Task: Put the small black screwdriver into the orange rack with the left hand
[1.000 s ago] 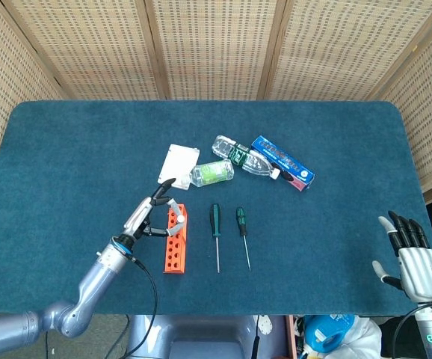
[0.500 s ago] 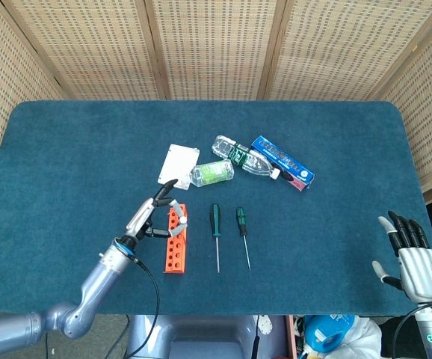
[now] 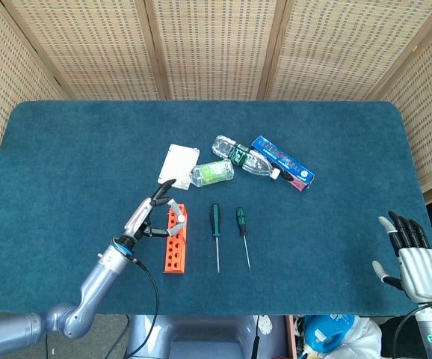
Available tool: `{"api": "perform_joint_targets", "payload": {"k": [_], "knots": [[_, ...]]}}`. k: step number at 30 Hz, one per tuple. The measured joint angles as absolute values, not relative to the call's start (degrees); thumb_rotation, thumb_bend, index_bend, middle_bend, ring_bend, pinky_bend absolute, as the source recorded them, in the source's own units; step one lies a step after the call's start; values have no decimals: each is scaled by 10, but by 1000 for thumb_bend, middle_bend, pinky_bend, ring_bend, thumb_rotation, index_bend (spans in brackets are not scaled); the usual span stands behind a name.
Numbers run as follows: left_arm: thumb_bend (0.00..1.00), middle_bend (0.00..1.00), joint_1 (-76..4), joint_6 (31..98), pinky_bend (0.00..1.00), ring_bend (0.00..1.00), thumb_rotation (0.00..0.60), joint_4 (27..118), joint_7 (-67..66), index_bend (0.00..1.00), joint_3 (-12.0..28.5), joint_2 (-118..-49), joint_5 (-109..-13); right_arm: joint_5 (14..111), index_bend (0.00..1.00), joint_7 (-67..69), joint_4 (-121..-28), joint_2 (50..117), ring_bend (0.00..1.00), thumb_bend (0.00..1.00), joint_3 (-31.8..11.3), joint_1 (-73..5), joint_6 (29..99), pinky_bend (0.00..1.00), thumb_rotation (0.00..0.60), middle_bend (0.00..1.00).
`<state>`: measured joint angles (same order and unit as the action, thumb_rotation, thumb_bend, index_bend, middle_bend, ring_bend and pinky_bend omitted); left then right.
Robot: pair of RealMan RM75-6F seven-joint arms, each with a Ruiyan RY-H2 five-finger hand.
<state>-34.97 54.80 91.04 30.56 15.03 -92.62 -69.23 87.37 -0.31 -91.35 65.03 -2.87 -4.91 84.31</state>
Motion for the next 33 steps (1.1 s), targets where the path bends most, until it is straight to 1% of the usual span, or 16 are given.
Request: {"api": "perform_joint_targets", "payload": {"k": [4,16,18,23,26,30,33], "knots": [[409,65,-347,553,0,0,600,908,315,760,152,-929,-697,875,57,-4,-914,651,0,281,-28,-50,842,0,600,0],[409,65,-345,558,0,0,600,903,325,760,151,-938,-704,874,57,-3,-914,650,0,281,-28,-49,842,0,600,0],[410,64,-345,558,0,0,600,902,325,731,150,-938,-706,874,57,-3,-914,650,0,281,-28,-49,843,0,600,0],[375,36,-345,552,0,0,600,907,326,555,146,-929,-712,873,57,-2,-914,649,0,281,-29,-49,843,0,600,0],[369,26,-344,550,0,0,600,910,320,480,142,-920,-717,874,57,-2,-914,650,0,281,-29,-49,843,0,600,0],[357,20,-342,547,0,0,600,914,317,428,140,-911,-712,874,57,-3,-914,650,0,281,-29,-49,845,0,600,0],[323,15,-339,546,0,0,600,916,318,409,140,-906,-710,874,57,-4,-914,650,0,280,-29,-48,845,0,600,0]]}}
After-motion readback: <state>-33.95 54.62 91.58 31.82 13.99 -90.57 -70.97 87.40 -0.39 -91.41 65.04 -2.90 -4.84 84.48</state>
